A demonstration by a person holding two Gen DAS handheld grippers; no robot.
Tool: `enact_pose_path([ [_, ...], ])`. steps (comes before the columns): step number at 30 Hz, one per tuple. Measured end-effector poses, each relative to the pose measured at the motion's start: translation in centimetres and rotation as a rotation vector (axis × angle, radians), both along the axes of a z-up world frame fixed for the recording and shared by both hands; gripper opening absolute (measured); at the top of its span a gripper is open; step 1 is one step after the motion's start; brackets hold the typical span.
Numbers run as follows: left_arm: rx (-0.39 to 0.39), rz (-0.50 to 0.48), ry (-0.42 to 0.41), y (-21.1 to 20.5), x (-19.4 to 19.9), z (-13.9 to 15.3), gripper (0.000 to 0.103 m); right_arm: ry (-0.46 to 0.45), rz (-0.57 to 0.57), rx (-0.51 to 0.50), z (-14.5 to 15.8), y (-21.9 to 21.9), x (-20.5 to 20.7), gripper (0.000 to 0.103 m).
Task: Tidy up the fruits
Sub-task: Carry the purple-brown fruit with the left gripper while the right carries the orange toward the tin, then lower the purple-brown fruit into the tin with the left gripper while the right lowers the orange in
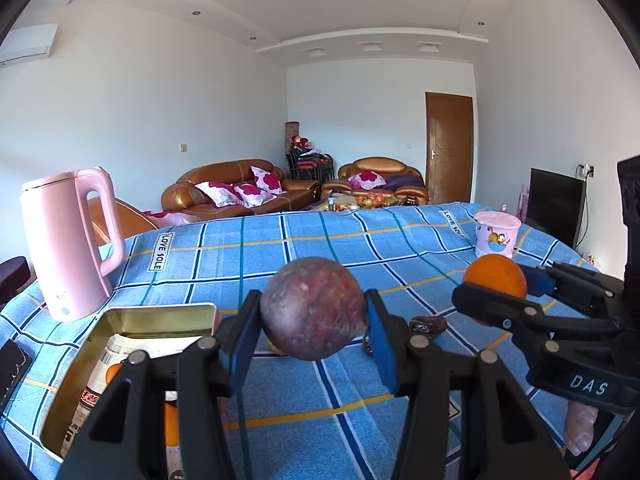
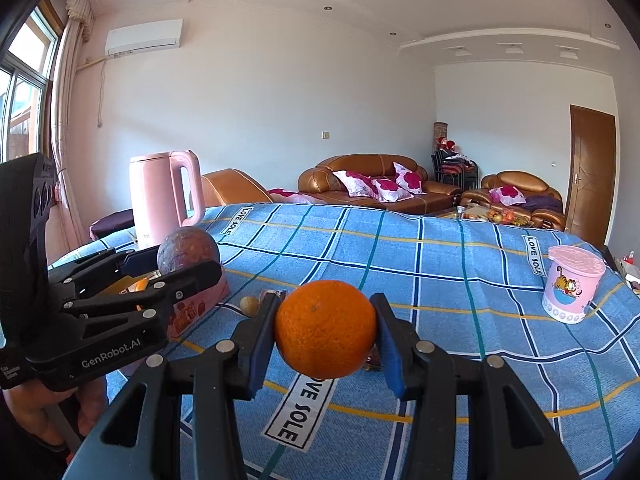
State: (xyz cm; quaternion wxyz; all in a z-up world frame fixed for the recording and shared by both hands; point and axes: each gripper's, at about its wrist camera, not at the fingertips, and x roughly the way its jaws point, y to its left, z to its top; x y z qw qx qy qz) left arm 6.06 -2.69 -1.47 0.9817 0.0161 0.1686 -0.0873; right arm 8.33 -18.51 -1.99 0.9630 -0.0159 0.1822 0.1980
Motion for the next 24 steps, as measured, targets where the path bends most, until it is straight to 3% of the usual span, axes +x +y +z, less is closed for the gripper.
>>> enact_pose_path([
  [24, -0.026, 0.181, 0.029, 8.9, -1.7, 0.5, 0.052, 0.0, 0.214, 0.027, 2.8, 8.7, 0.3, 0.048],
])
